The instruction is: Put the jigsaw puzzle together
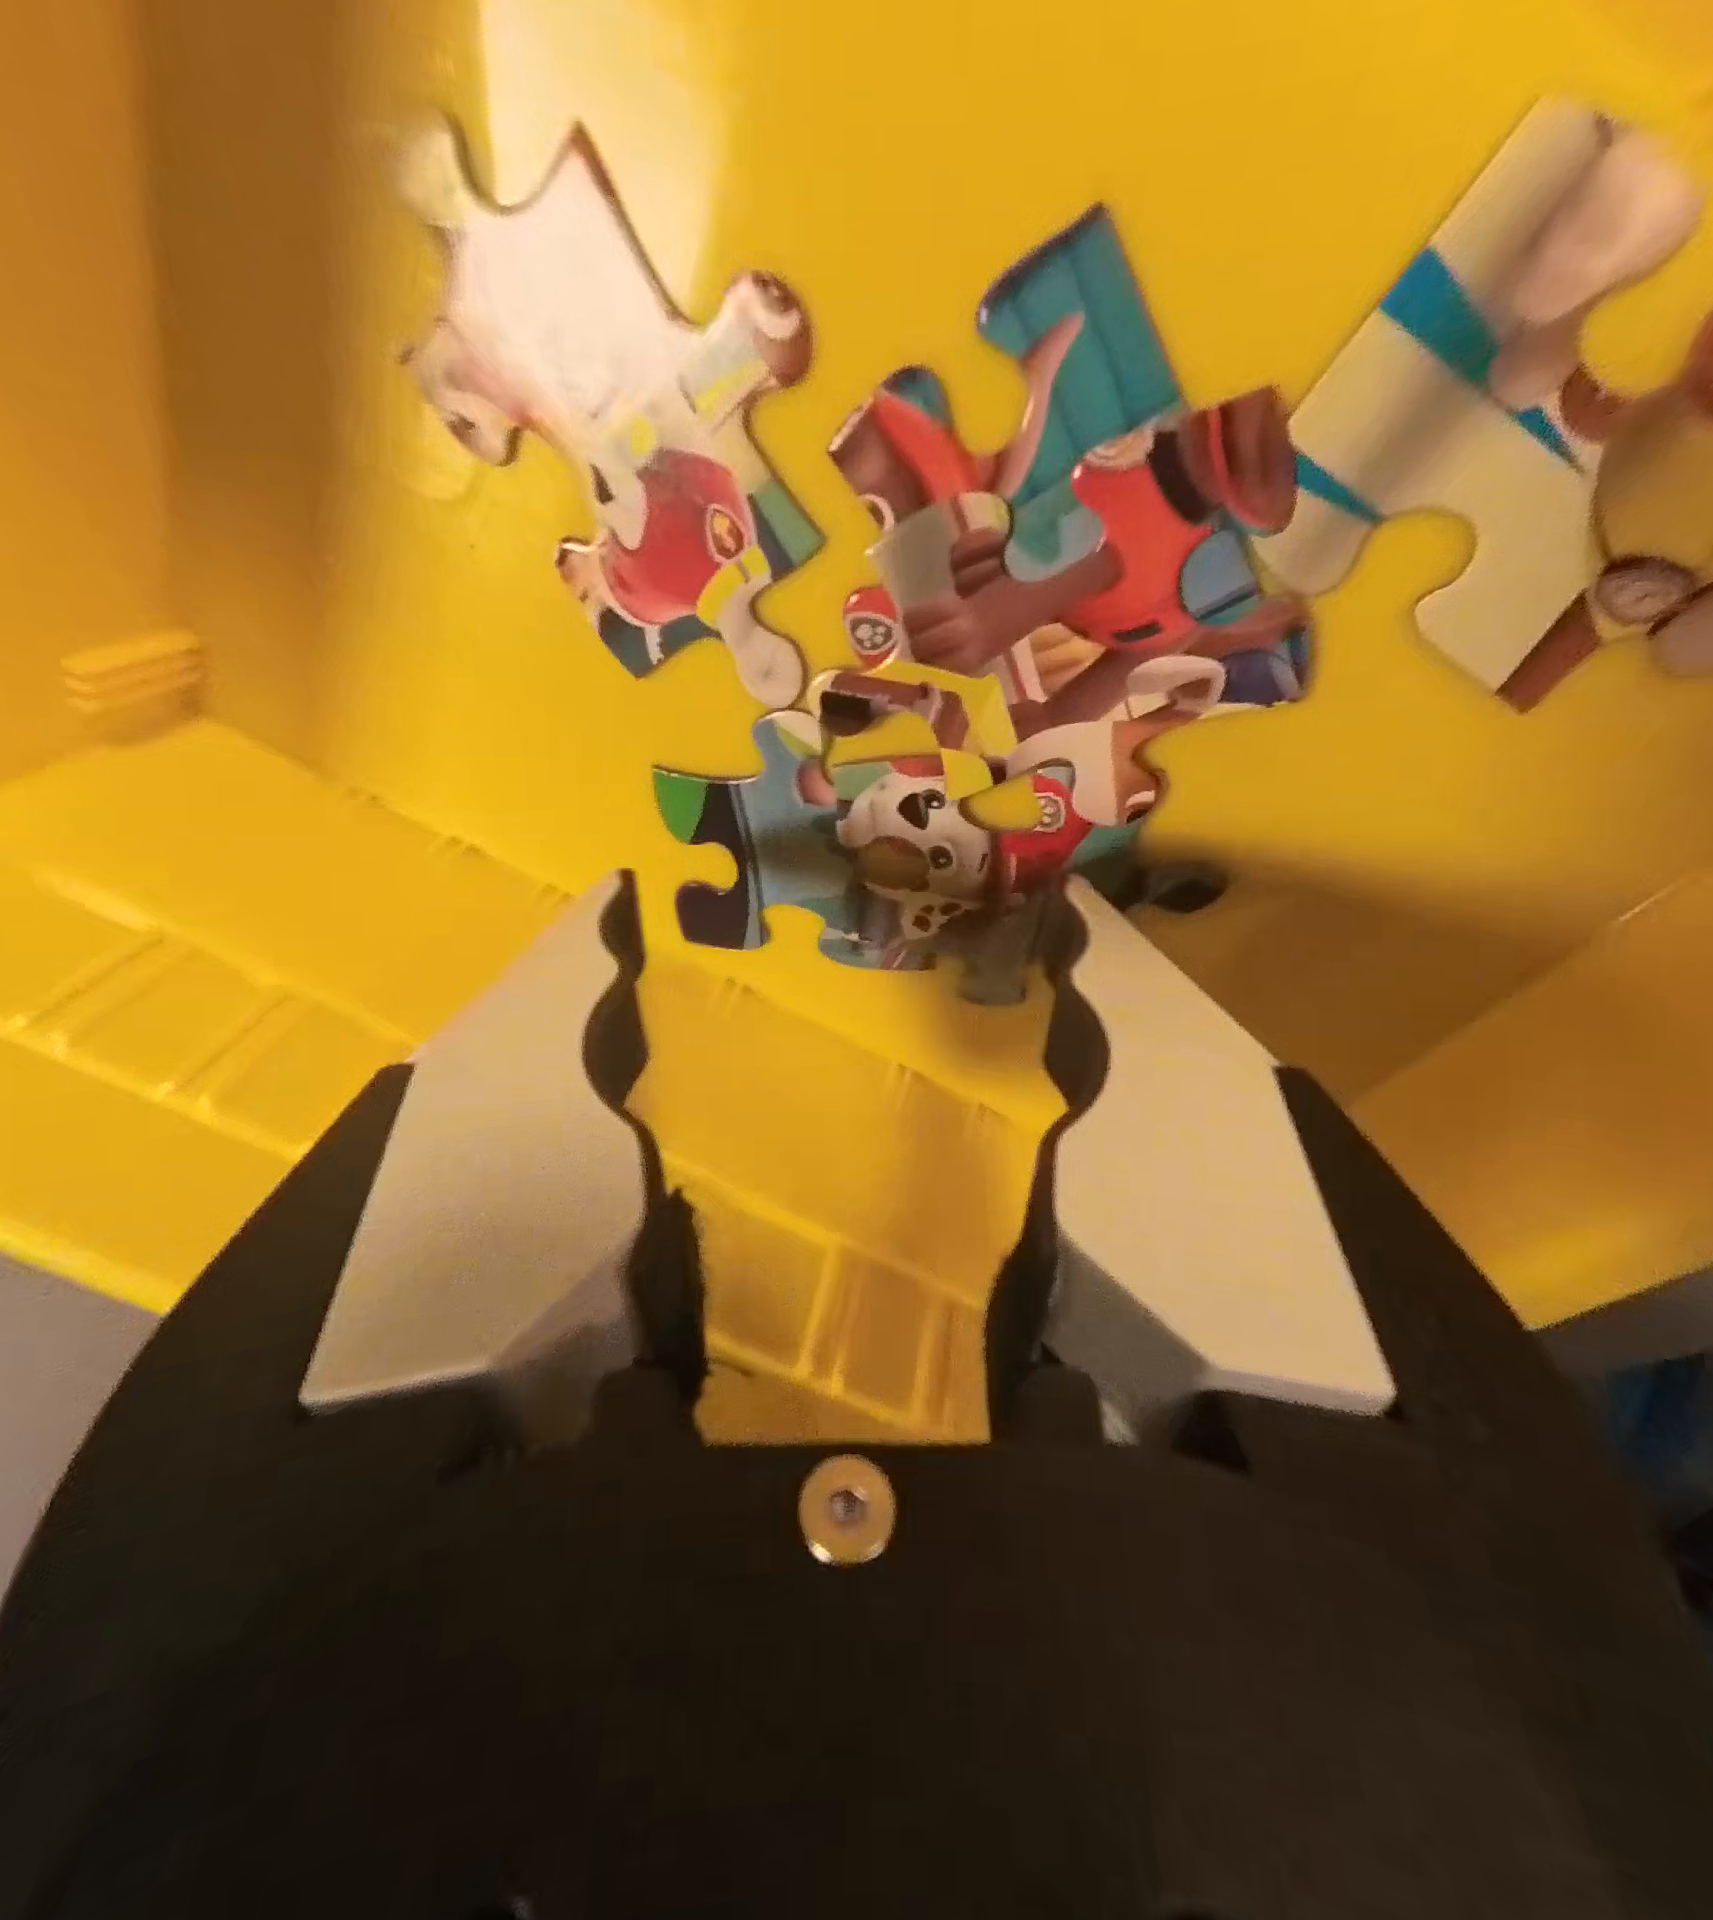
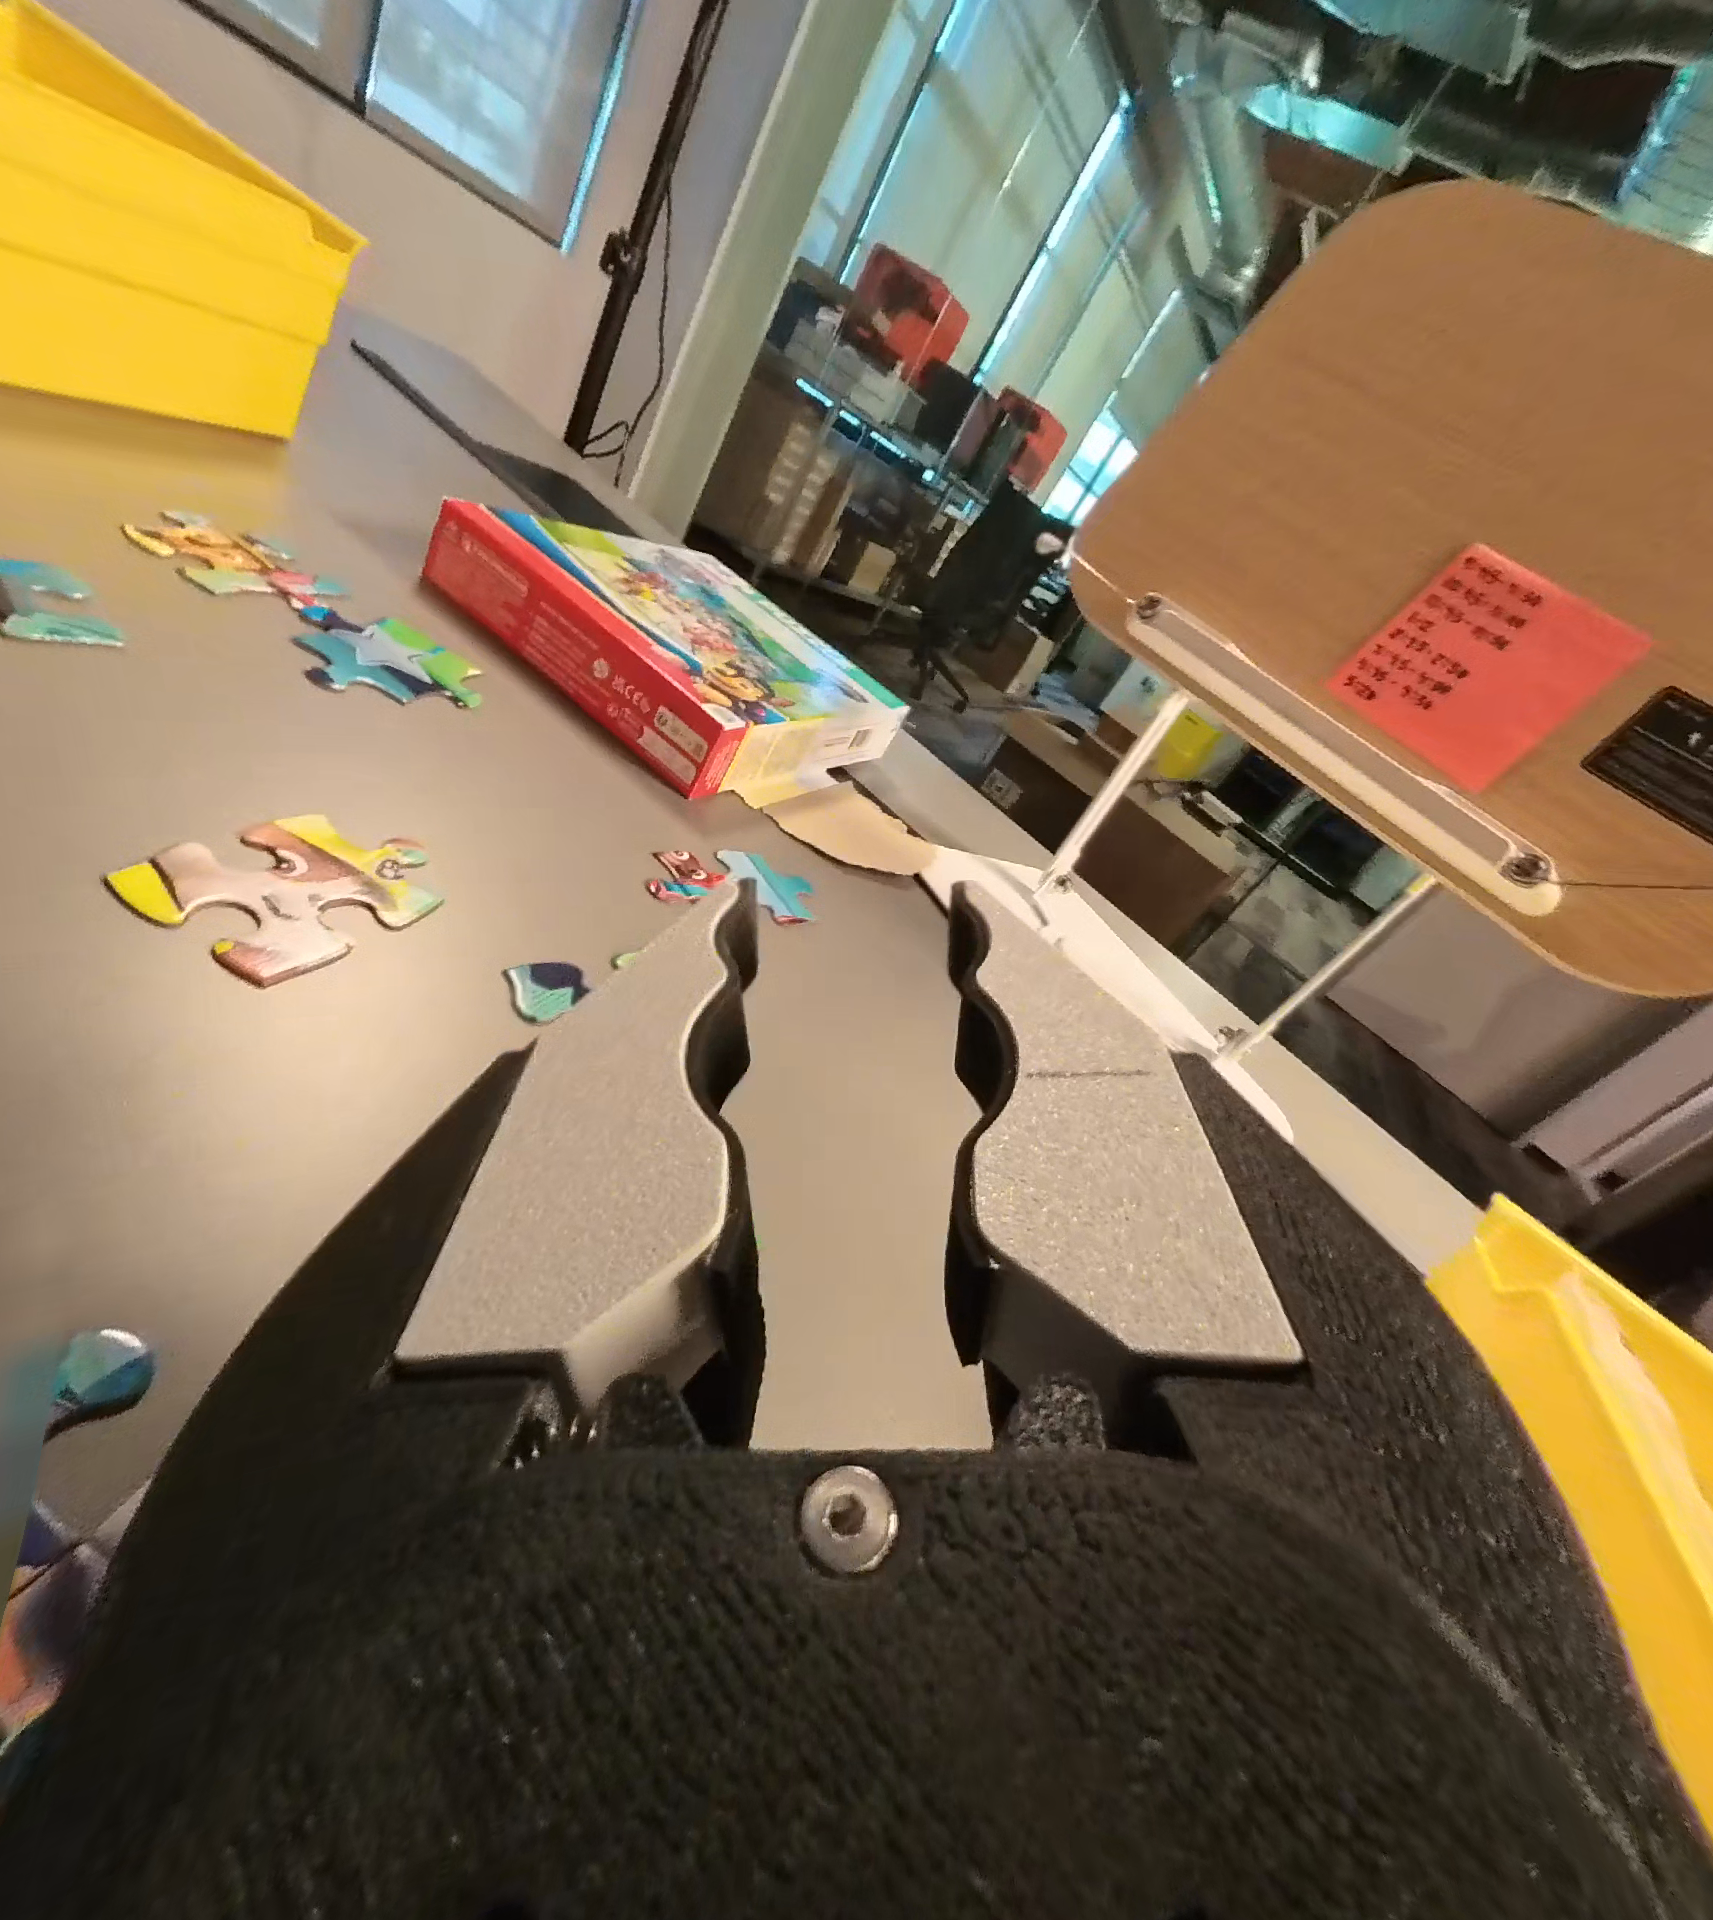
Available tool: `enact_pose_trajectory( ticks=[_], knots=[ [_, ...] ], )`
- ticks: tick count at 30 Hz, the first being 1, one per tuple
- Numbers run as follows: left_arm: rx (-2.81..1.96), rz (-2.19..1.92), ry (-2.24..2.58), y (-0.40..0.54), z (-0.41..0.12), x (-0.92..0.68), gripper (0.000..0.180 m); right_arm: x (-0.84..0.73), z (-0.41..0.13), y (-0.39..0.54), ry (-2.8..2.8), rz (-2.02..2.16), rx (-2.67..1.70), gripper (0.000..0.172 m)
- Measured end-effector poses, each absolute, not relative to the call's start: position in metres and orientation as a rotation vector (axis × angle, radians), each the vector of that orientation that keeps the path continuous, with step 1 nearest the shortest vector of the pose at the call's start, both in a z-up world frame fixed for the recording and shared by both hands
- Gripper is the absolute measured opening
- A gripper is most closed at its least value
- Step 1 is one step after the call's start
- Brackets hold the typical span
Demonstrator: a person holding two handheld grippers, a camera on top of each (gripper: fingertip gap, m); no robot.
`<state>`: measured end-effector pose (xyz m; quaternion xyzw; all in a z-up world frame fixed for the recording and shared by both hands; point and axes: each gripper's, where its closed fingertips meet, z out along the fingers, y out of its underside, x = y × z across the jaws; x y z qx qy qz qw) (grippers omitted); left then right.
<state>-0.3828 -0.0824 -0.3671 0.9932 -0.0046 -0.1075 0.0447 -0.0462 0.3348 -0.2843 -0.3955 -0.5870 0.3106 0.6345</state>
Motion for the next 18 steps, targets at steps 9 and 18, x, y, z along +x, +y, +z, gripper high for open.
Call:
enact_pose_trajectory(
  ticks=[9, 18],
  knots=[
    [3.073, -0.055, -0.117, -0.096, -0.384, -0.328, 0.124, -0.044, -0.282, 0.341, -1.298, 0.748, -0.935, 0.034],
    [3.132, 0.11, 0.063, -0.099, -0.377, -0.327, 0.112, -0.043, -0.281, 0.344, -1.282, 0.763, -0.95, 0.034]
  ],
)
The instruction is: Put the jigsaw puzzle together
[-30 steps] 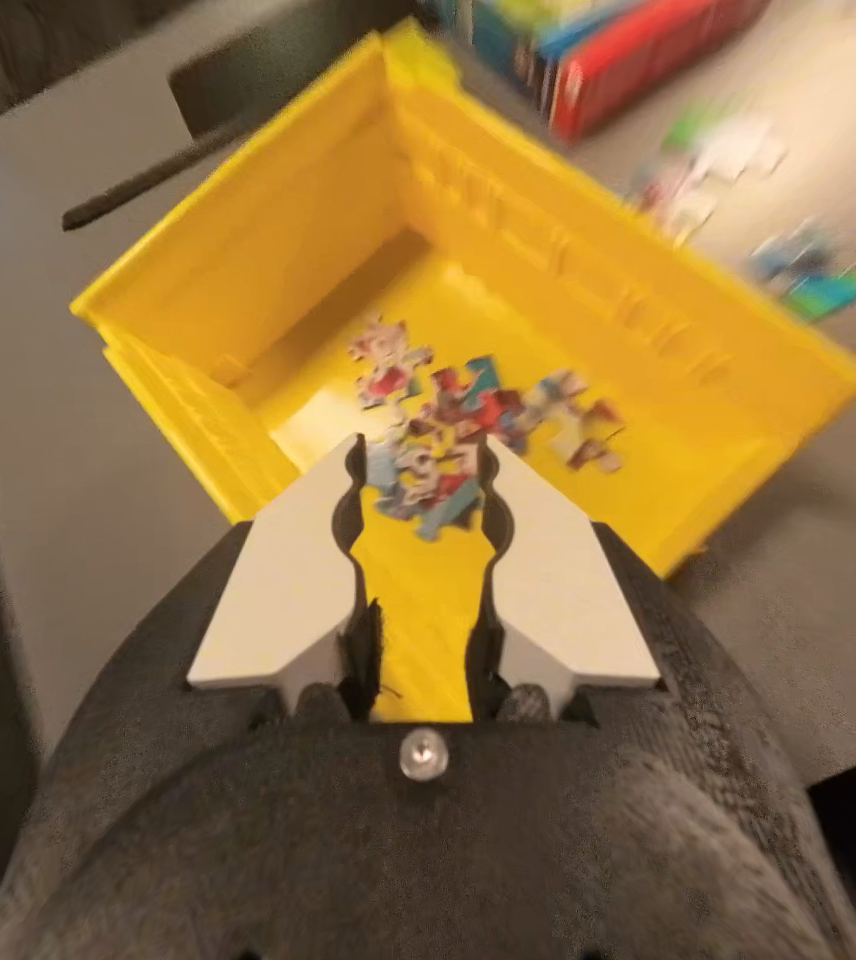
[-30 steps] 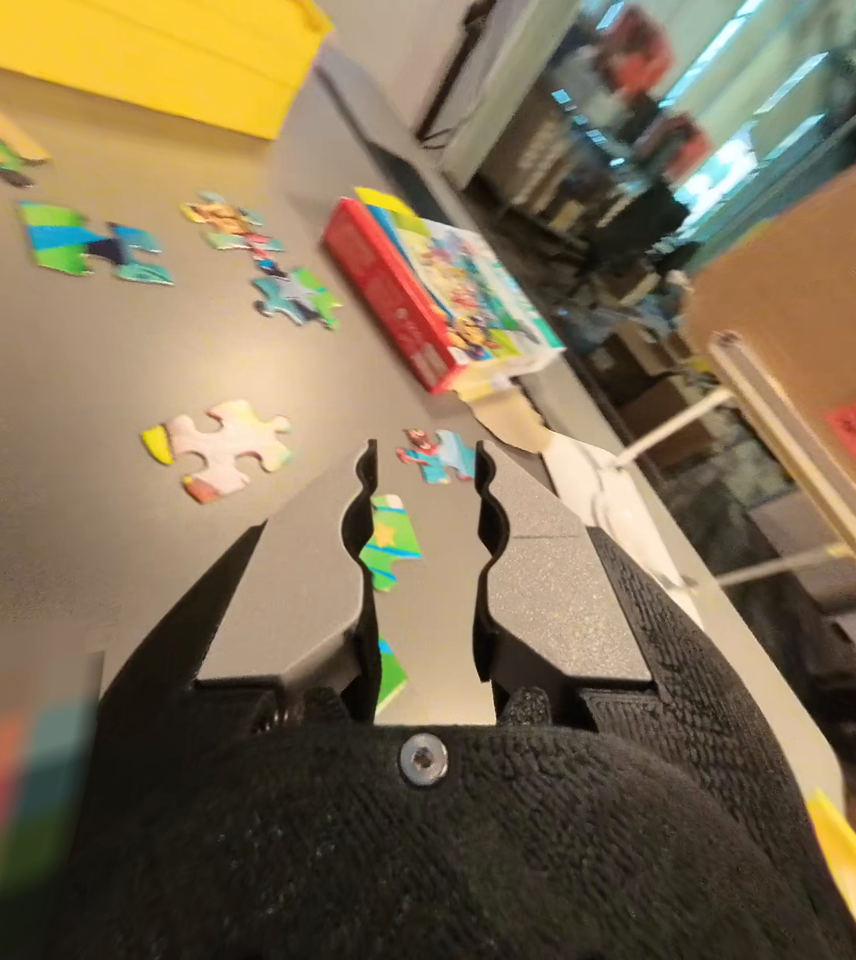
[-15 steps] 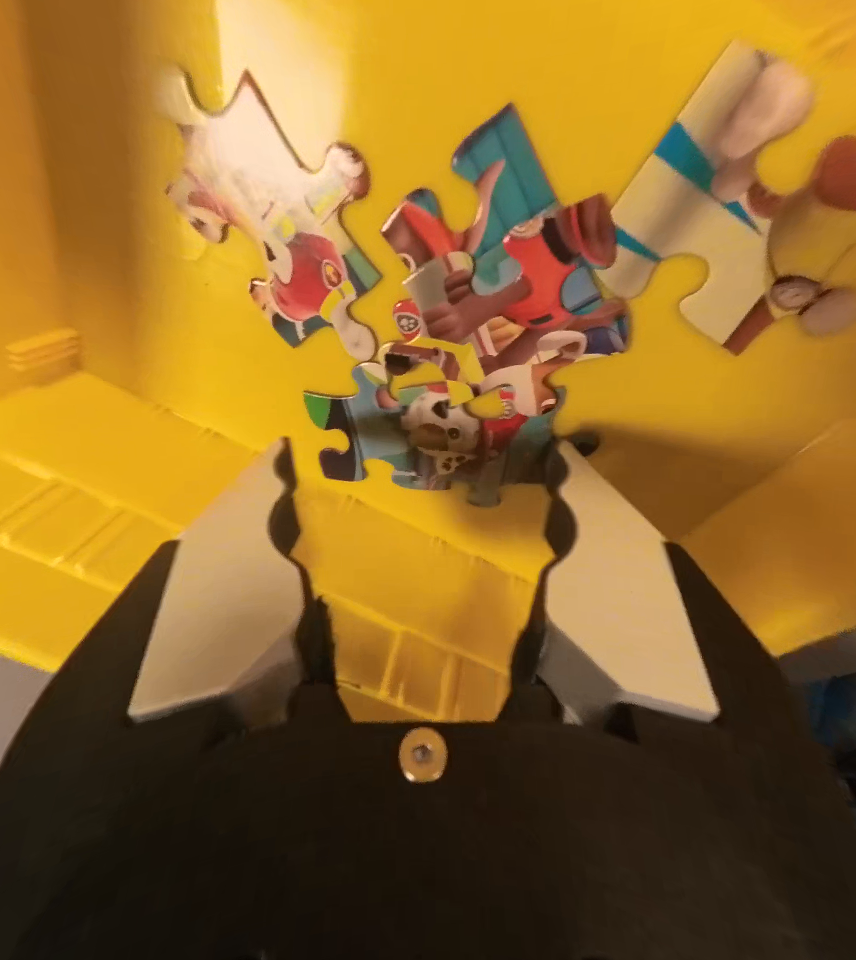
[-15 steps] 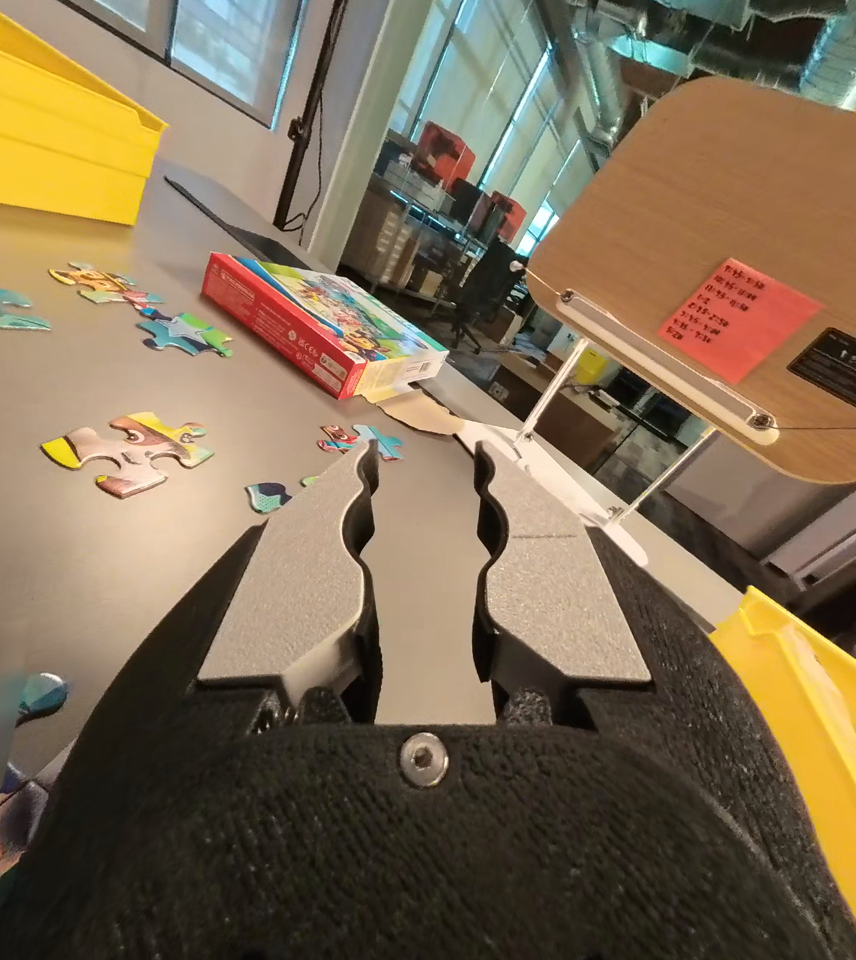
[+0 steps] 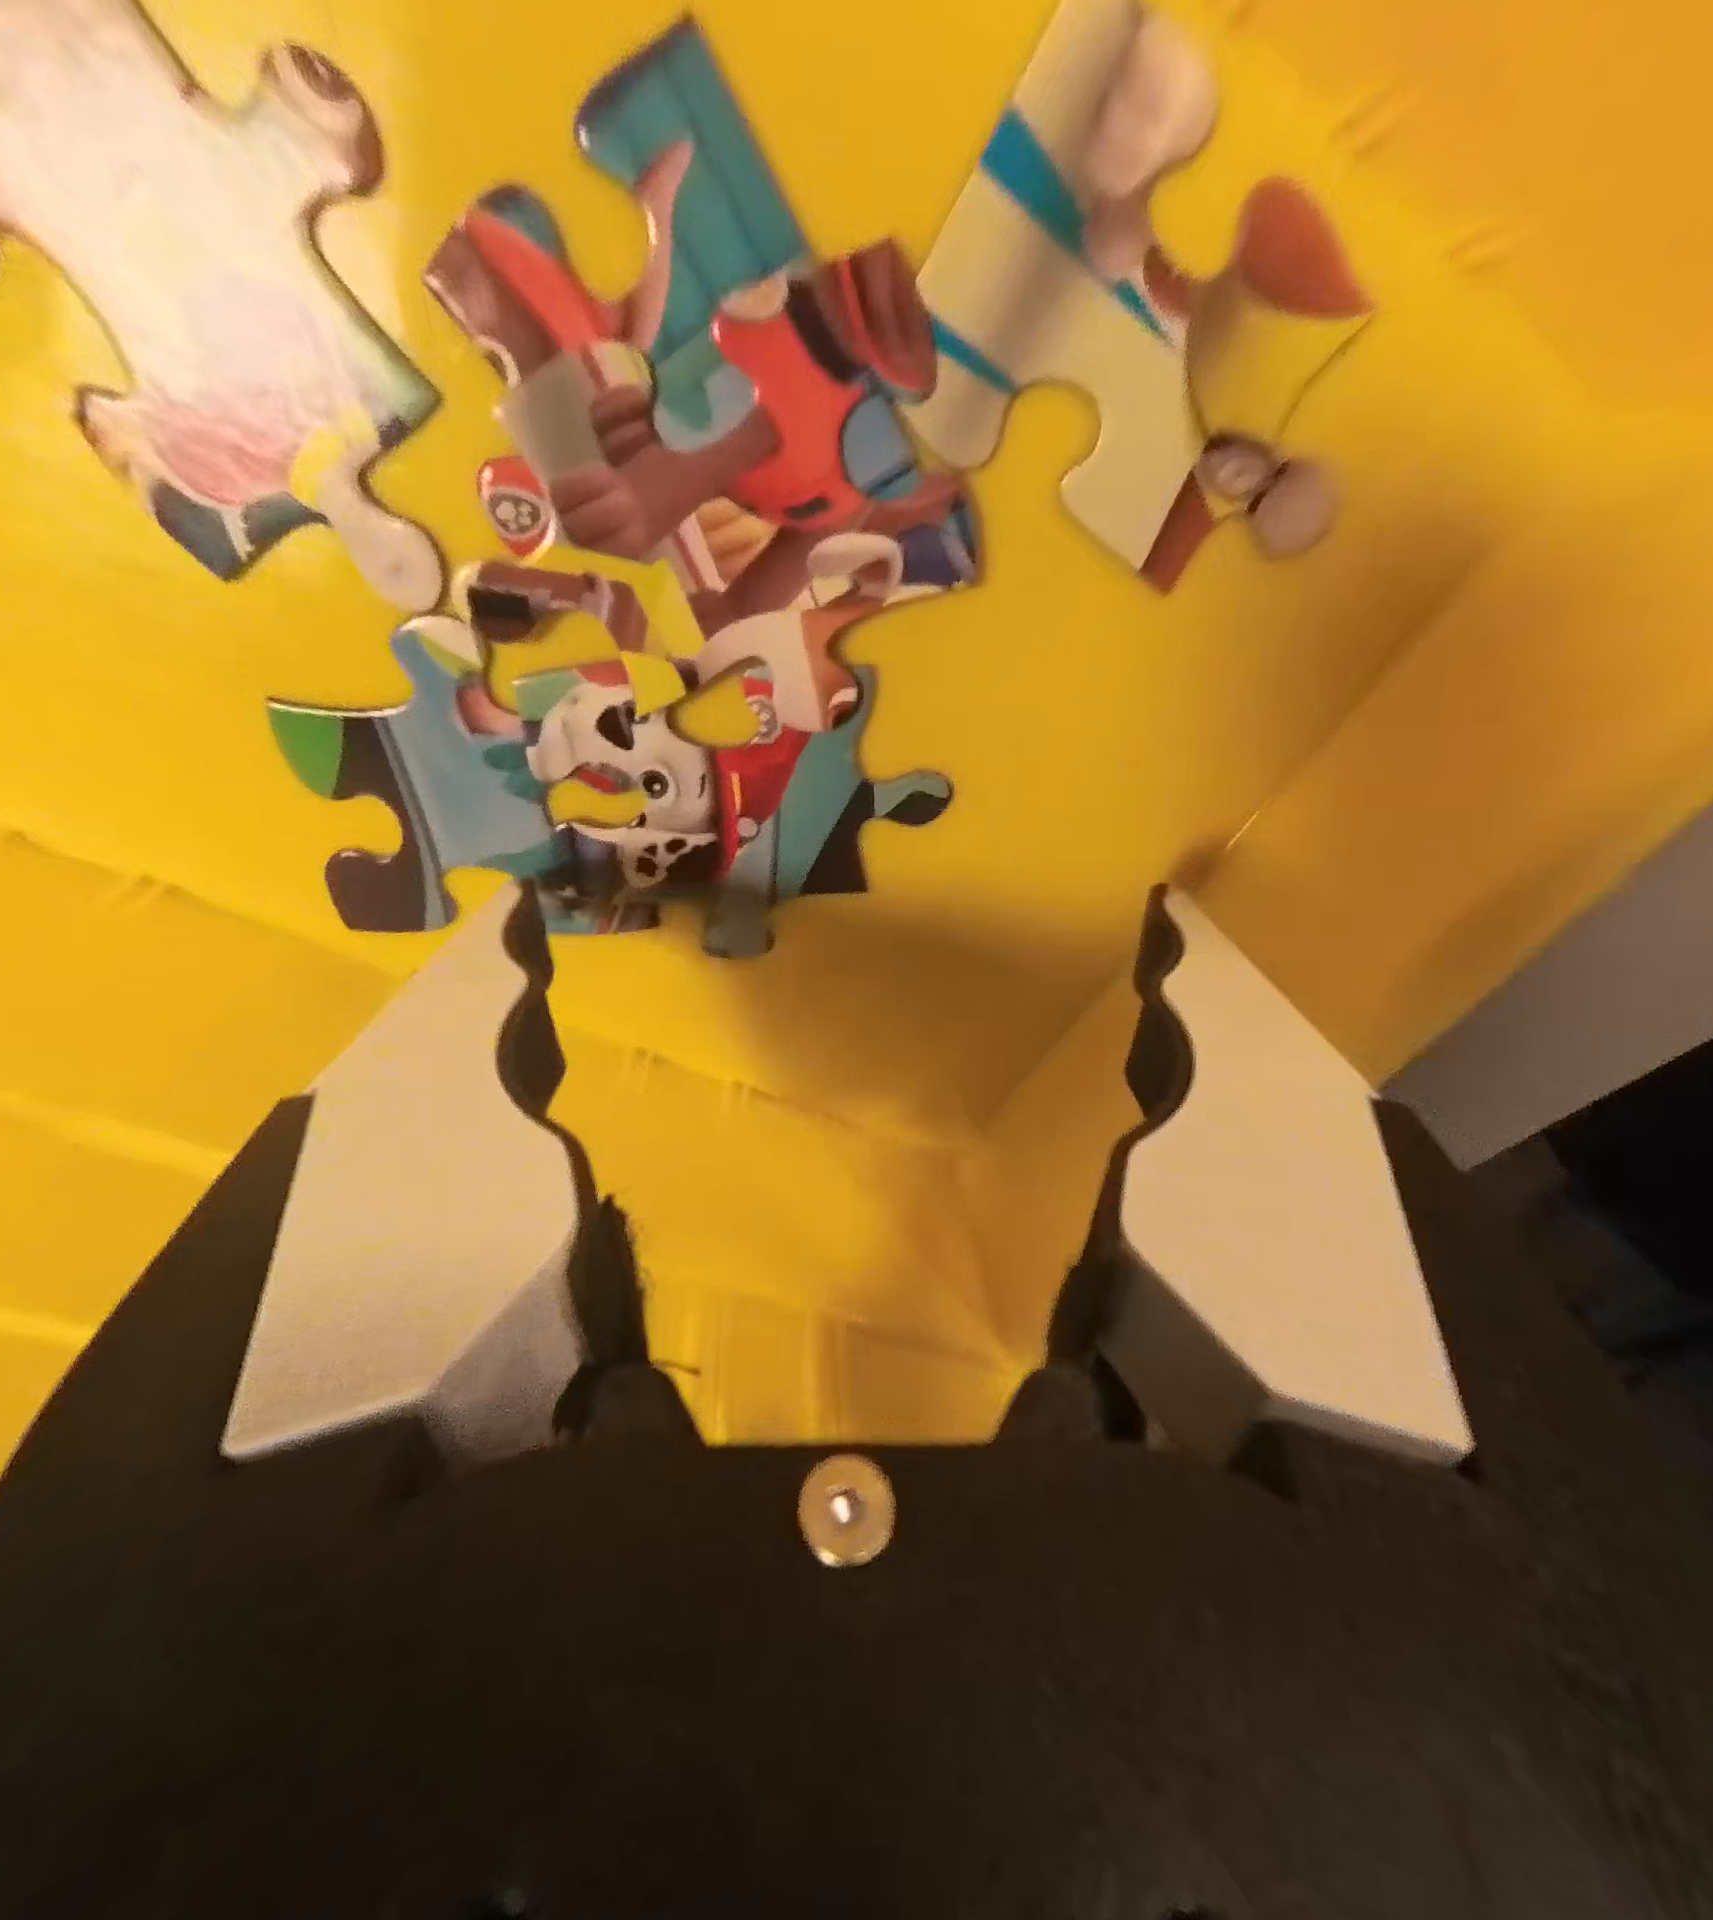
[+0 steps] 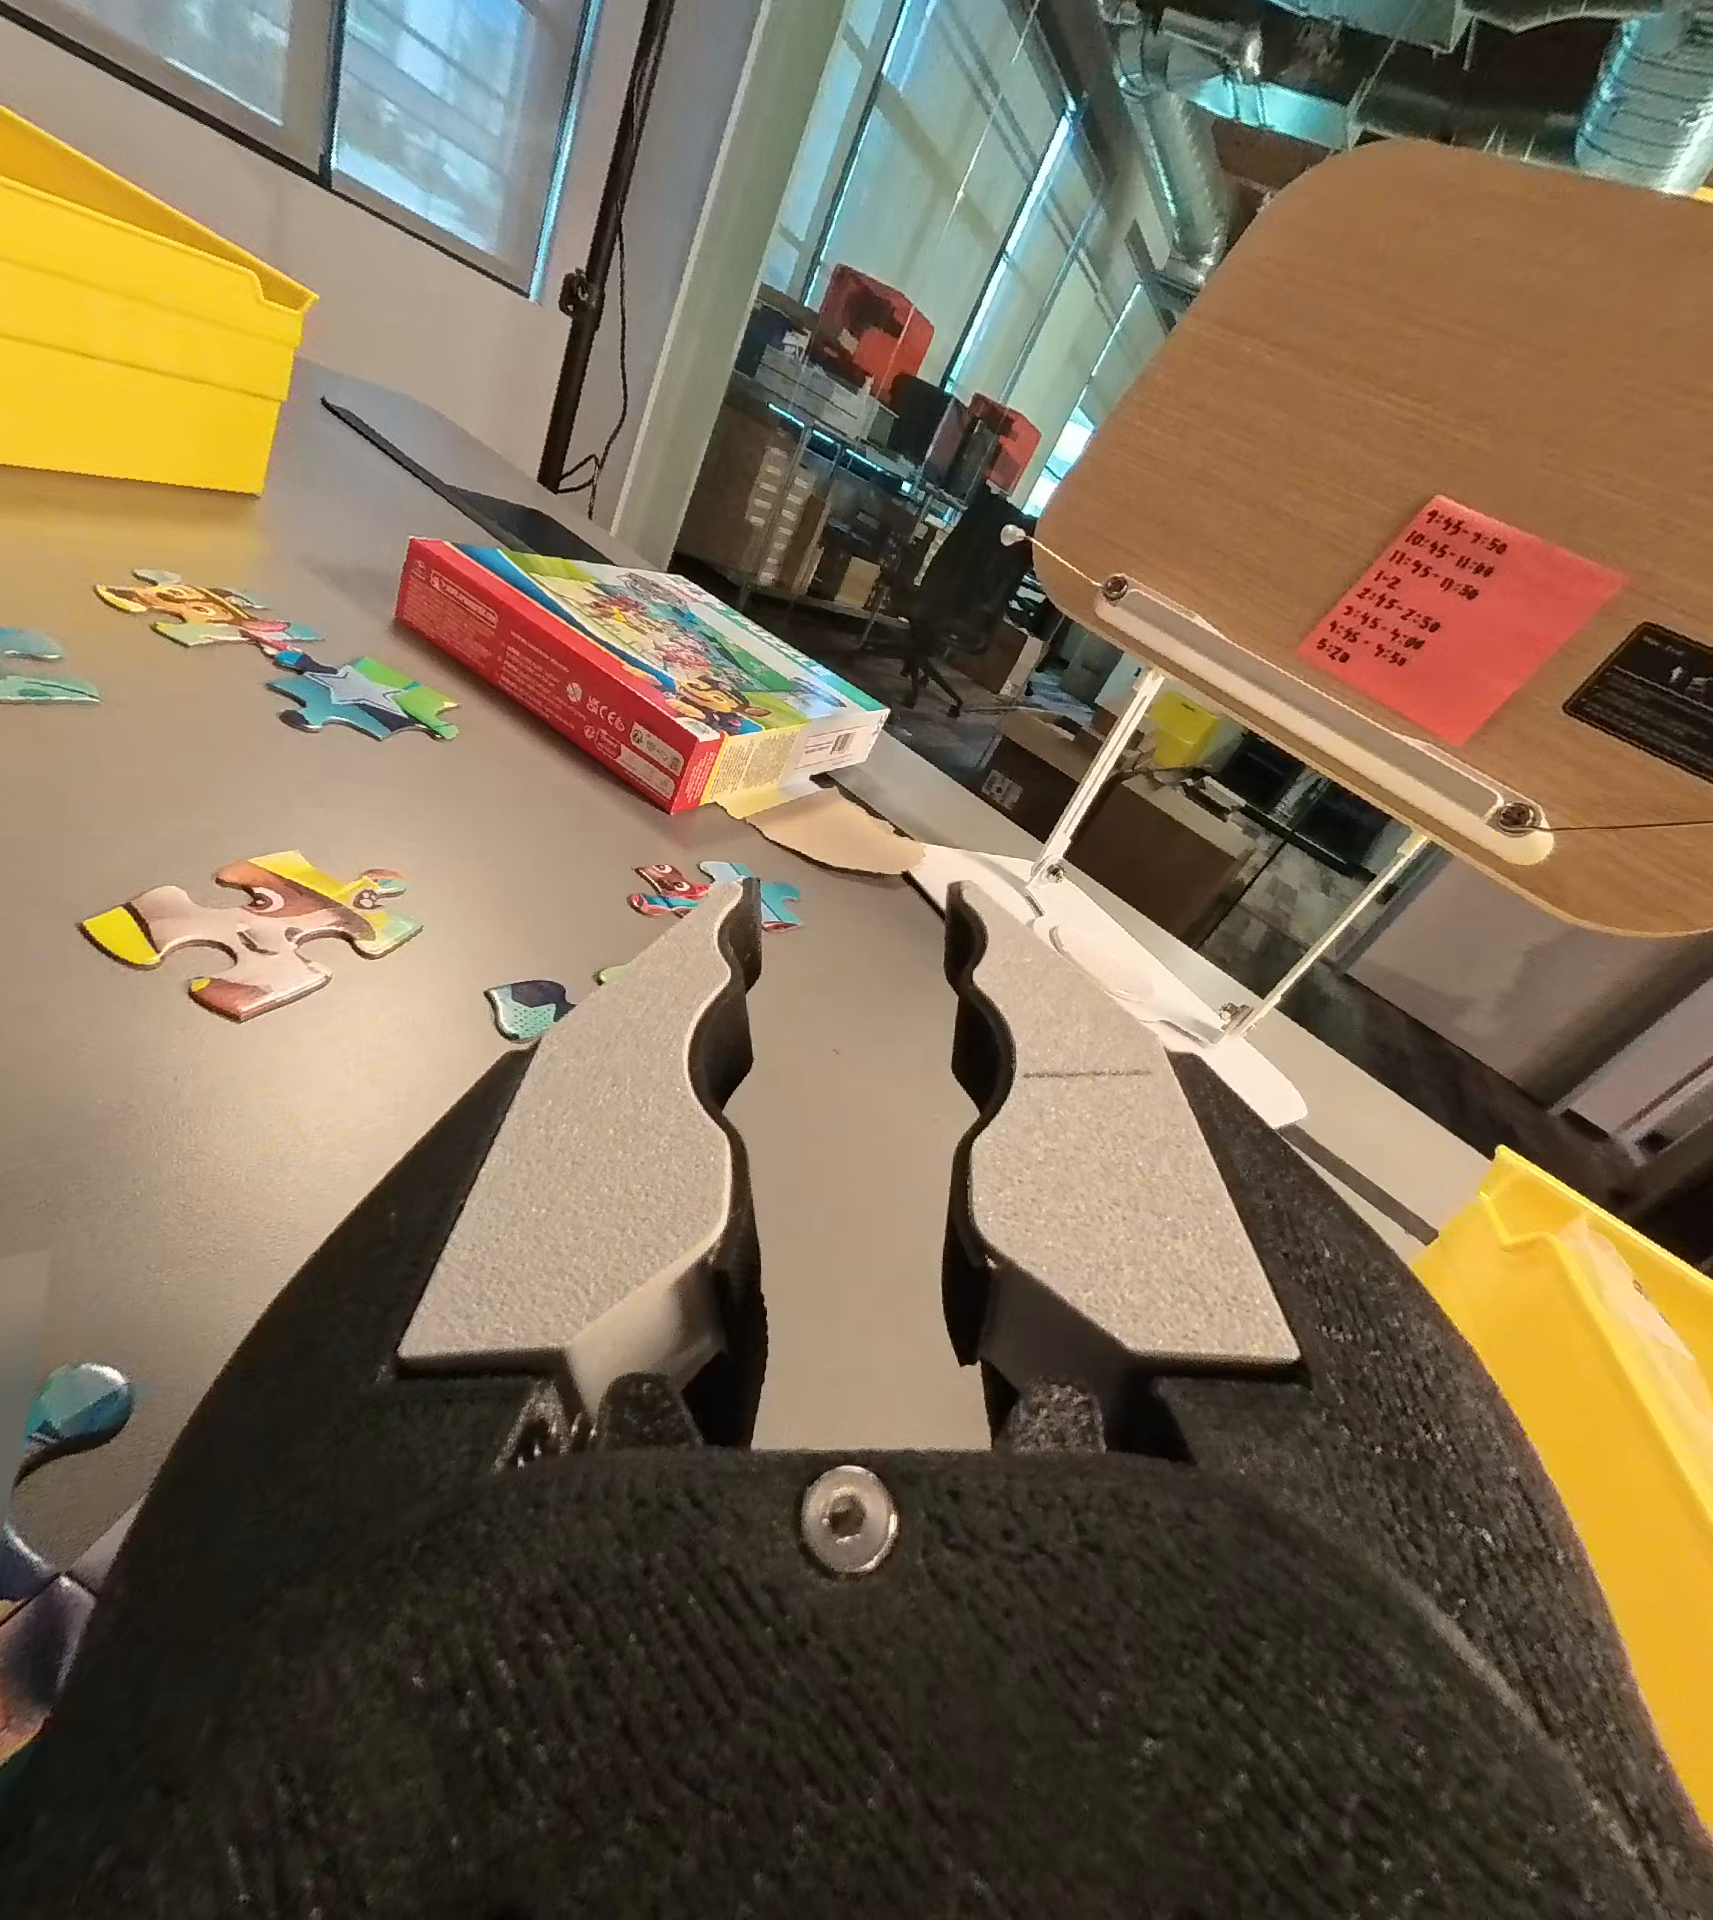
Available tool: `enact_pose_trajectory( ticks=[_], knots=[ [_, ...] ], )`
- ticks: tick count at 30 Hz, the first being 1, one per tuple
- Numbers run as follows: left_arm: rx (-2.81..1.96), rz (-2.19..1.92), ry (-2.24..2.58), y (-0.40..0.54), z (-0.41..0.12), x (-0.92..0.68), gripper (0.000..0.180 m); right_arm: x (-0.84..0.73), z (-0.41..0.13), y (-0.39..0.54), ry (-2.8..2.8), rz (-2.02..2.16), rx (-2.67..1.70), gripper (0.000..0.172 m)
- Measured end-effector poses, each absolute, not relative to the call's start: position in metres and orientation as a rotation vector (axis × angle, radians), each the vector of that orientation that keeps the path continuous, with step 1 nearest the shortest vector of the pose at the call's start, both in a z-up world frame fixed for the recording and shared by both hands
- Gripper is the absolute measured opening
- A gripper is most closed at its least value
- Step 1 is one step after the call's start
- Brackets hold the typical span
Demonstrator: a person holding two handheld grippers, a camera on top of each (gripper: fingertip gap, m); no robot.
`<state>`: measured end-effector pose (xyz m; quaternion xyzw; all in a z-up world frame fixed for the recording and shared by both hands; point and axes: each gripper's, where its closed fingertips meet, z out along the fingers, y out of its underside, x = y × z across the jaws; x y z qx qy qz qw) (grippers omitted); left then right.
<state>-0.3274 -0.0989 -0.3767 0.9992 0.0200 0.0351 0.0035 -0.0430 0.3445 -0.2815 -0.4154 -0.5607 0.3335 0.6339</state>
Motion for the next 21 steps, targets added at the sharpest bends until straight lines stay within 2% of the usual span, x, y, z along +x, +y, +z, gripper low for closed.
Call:
enact_pose_trajectory(
  ticks=[3, 4, 6, 7, 9, 11, 15, 18, 21],
  knots=[
    [3.093, 0.134, 0.016, -0.1, -0.38, -0.317, 0.112, -0.043, -0.282, 0.344, -1.286, 0.762, -0.949, 0.033],
    [3.096, 0.21, -0.001, -0.098, -0.376, -0.307, 0.107, -0.044, -0.282, 0.344, -1.287, 0.76, -0.95, 0.033],
    [3.117, 0.373, 0.007, -0.093, -0.368, -0.29, 0.081, -0.044, -0.283, 0.344, -1.291, 0.76, -0.95, 0.032],
    [3.114, 0.378, 0.01, -0.094, -0.365, -0.29, 0.083, -0.044, -0.283, 0.344, -1.292, 0.76, -0.949, 0.032],
    [3.13, 0.346, 0.023, -0.096, -0.359, -0.299, 0.1, -0.044, -0.283, 0.343, -1.296, 0.76, -0.947, 0.032],
    [3.199, 0.26, 0.084, -0.09, -0.353, -0.315, 0.101, -0.045, -0.284, 0.343, -1.3, 0.76, -0.945, 0.032],
    [3.279, -0.072, 0.176, -0.083, -0.342, -0.358, 0.078, -0.046, -0.285, 0.342, -1.308, 0.753, -0.94, 0.031],
    [3.261, -0.049, 0.206, -0.083, -0.339, -0.36, 0.055, -0.047, -0.283, 0.342, -1.294, 0.776, -0.945, 0.031],
    [3.186, -0.048, 0.216, -0.09, -0.344, -0.362, 0.055, -0.045, -0.278, 0.345, -1.251, 0.832, -0.971, 0.031]
  ],
)
